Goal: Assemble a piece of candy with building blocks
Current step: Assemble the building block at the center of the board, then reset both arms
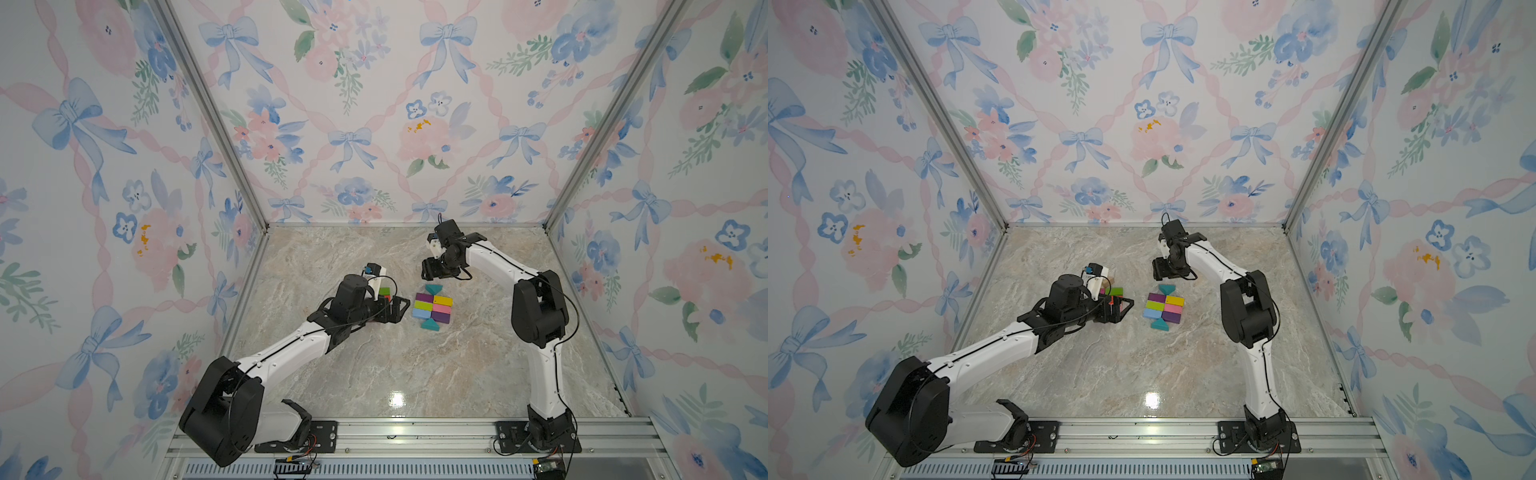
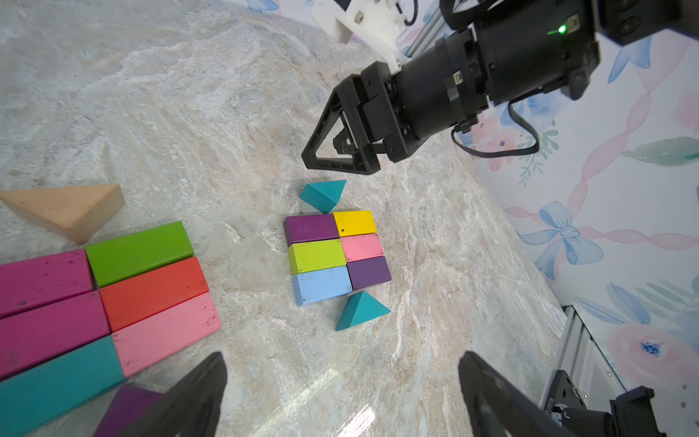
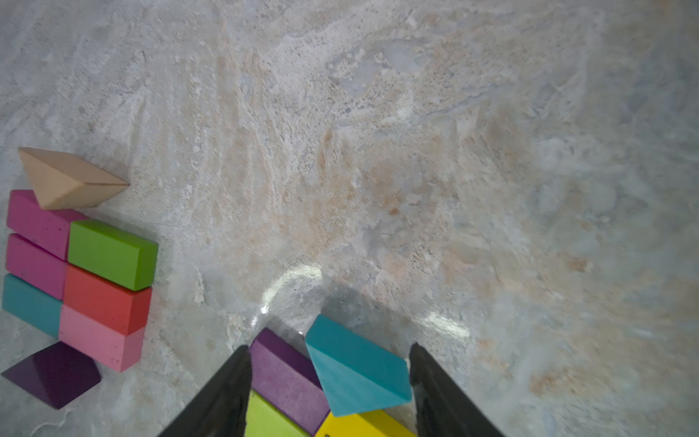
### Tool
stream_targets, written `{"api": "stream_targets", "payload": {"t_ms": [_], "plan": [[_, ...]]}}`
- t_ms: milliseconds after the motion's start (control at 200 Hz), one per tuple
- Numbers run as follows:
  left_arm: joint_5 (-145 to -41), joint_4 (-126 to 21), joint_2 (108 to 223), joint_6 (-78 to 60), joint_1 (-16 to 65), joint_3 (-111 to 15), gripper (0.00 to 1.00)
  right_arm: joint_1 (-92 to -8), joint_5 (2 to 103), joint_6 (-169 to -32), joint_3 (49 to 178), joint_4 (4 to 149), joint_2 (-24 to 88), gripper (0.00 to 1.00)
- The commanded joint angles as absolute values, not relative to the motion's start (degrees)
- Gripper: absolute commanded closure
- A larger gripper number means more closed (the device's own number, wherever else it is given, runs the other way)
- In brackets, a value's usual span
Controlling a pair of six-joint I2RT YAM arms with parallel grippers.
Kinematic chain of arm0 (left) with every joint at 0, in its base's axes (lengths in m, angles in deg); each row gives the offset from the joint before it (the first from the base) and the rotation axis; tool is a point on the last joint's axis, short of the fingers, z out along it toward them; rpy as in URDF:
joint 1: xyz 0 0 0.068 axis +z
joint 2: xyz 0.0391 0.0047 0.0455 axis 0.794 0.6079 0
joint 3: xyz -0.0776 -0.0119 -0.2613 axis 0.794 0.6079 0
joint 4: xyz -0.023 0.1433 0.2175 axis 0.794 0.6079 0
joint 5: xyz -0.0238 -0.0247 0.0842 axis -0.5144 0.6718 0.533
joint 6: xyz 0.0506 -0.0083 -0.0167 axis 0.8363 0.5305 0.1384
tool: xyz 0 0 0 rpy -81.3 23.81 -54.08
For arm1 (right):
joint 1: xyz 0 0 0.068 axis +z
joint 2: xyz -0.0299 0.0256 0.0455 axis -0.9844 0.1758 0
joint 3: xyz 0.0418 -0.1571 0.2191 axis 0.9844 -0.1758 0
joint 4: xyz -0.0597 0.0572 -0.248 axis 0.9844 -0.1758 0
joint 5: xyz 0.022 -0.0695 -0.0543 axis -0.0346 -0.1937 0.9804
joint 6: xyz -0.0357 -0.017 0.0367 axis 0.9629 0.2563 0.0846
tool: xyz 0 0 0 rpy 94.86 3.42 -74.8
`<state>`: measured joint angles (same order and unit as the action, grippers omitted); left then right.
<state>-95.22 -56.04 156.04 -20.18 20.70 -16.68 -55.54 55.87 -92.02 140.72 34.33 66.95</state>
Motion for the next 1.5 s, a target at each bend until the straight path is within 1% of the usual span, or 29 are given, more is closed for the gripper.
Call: {"api": "stream_targets", "payload": {"t_ms": [0,85,170,175,180,190,280,330,405,535,605,670,745,805,850,930,1015,1060,1105,1160,1200,1250,1300,1330,1400,1495], "plan": [[-87.50,-56.00,152.02,-20.31,20.56,-16.52,0.02,-57.30,54.11,-91.45,134.25,38.28,56.43,0.27],[-76.22,-55.95,148.22,-20.89,21.05,-15.59,0.02,-58.67,54.81,-90.43,123.65,44.86,46.16,0.19],[-74.73,-56.00,145.63,-17.28,23.28,-15.11,0.02,-60.18,55.26,-90.23,113.04,51.05,35.24,0.11],[-74.36,-56.00,145.52,-17.17,23.33,-15.11,0.02,-60.32,55.47,-90.18,111.81,51.55,34.04,0.05],[-73.96,-56.00,145.43,-16.95,23.40,-15.11,0.02,-60.43,55.56,-90.14,111.20,51.90,33.45,0.02],[-73.08,-56.04,145.16,-16.60,23.54,-15.11,0.02,-60.53,55.65,-90.16,110.62,52.21,32.93,0.00],[-62.87,-56.52,144.02,-13.97,24.89,-14.76,0.02,-63.13,54.33,-89.93,100.34,58.31,23.66,0.01],[-60.78,-57.28,144.40,-10.98,26.04,-14.76,0.02,-64.60,53.87,-89.92,94.38,62.84,19.13,0.01],[-54.98,-57.82,145.60,-9.19,27.57,-14.76,0.02,-67.89,55.27,-91.46,85.45,70.40,13.38,0.01],[-45.58,-61.23,147.40,-7.02,30.92,-11.14,0.02,-74.01,58.42,-92.88,75.58,80.36,10.60,0.01],[-42.63,-63.76,148.80,-7.75,33.58,-9.17,0.02,-77.49,57.26,-92.50,69.38,91.27,11.39,0.01],[-39.00,-68.23,149.90,-6.42,34.46,-6.58,0.02,-79.06,53.30,-90.80,63.79,105.53,13.95,0.01],[-35.74,-75.95,151.52,-3.41,34.47,-2.48,0.02,-78.43,51.97,-84.75,64.08,106.91,15.56,0.01],[-34.12,-80.28,153.50,-1.67,34.51,-0.45,0.02,-77.40,53.86,-80.82,64.33,106.94,17.30,0.01],[-33.39,-84.48,154.92,-0.56,34.54,1.51,0.02,-77.75,53.99,-80.87,64.52,107.30,18.90,0.01],[-32.94,-98.86,158.35,2.60,34.78,6.89,0.02,-77.62,54.26,-80.68,63.70,108.60,20.71,0.01],[-36.00,-109.11,163.94,3.96,35.95,8.47,0.02,-76.55,56.64,-80.05,59.45,117.47,22.46,0.01],[-34.94,-110.23,166.91,5.56,35.56,6.36,0.02,-76.17,58.09,-78.65,58.56,117.82,21.65,0.01],[-36.32,-111.29,169.65,6.93,35.68,4.88,0.02,-76.54,58.91,-79.01,57.17,121.46,22.64,0.01],[-37.42,-113.79,173.27,8.22,36.48,3.58,0.02,-77.69,58.60,-80.09,55.19,130.08,27.12,0.01],[-39.49,-111.00,172.51,6.80,37.52,3.02,0.02,-78.67,58.05,-81.12,54.32,135.35,30.99,0.01],[-41.30,-110.84,171.59,5.84,38.28,3.85,0.02,-79.49,57.31,-82.74,54.28,141.90,35.10,0.01],[-44.28,-111.29,170.87,5.69,39.00,4.72,0.02,-79.94,58.73,-82.60,56.68,132.62,32.03,0.01],[-47.06,-111.84,170.14,5.48,39.77,5.57,0.02,-79.90,58.83,-82.44,58.57,128.37,32.01,0.01],[-52.52,-113.37,169.06,4.84,41.61,7.25,0.02,-79.87,60.97,-83.89,58.03,131.94,33.53,0.01],[-56.25,-115.88,168.49,4.85,42.52,9.11,0.02,-79.75,62.32,-84.04,58.64,130.63,33.42,0.01]]}}
